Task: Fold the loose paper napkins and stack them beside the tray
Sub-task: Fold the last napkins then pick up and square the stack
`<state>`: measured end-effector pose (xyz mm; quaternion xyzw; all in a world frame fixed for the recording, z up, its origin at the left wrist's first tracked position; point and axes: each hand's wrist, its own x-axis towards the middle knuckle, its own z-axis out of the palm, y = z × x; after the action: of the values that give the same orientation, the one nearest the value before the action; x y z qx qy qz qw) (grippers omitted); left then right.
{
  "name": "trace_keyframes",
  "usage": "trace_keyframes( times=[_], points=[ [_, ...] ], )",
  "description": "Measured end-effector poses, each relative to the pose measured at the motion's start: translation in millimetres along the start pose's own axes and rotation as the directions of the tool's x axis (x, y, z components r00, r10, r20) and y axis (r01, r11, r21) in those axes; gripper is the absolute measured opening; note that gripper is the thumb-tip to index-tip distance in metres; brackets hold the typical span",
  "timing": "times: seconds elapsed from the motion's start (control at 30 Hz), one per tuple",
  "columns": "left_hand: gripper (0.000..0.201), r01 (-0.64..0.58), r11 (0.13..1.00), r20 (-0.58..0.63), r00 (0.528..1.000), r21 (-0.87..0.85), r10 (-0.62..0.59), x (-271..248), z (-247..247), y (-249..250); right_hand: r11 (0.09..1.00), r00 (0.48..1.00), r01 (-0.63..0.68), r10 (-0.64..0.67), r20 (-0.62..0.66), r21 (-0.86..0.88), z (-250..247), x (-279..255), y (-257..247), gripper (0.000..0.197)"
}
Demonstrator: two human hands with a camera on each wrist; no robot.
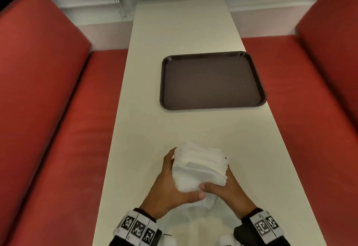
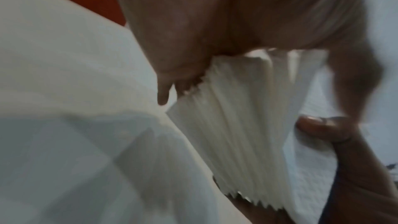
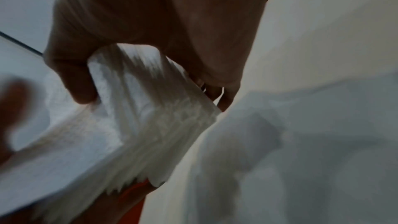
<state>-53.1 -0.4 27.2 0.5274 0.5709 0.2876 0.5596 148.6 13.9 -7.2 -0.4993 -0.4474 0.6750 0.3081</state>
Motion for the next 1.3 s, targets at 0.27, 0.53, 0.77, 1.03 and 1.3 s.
trace_keyframes(
  times=[0.27,0.53,0.77,1.03,1.3],
  points=[
    [0.085,-0.045,0.999,-0.062,0.997,0.020,0.047,4,-3,27,0.996,0.982,0.025,-0.041,0.183,0.086,-14,-12,-42,0.090],
    [0.072,-0.217,0.968,-0.117,0.966,0.129,0.232,-1,-2,89,0.974,0.965,0.207,-0.218,0.144,0.092,-19,-16,-91,0.113],
    [0.061,-0.368,0.912,-0.202,0.894,0.182,0.401,-35,-18,143,0.880,0.885,0.465,-0.466,-0.009,0.103,-21,-48,-156,0.133],
    [0.058,-0.460,0.860,-0.164,0.851,0.222,0.498,-61,0,163,0.786,0.785,0.613,-0.618,0.048,0.081,13,-85,-188,0.128],
    [0.048,-0.563,0.790,-0.096,0.797,0.241,0.597,-77,-4,184,0.794,0.788,0.586,-0.605,0.118,0.162,21,-100,-204,0.136]
  ],
)
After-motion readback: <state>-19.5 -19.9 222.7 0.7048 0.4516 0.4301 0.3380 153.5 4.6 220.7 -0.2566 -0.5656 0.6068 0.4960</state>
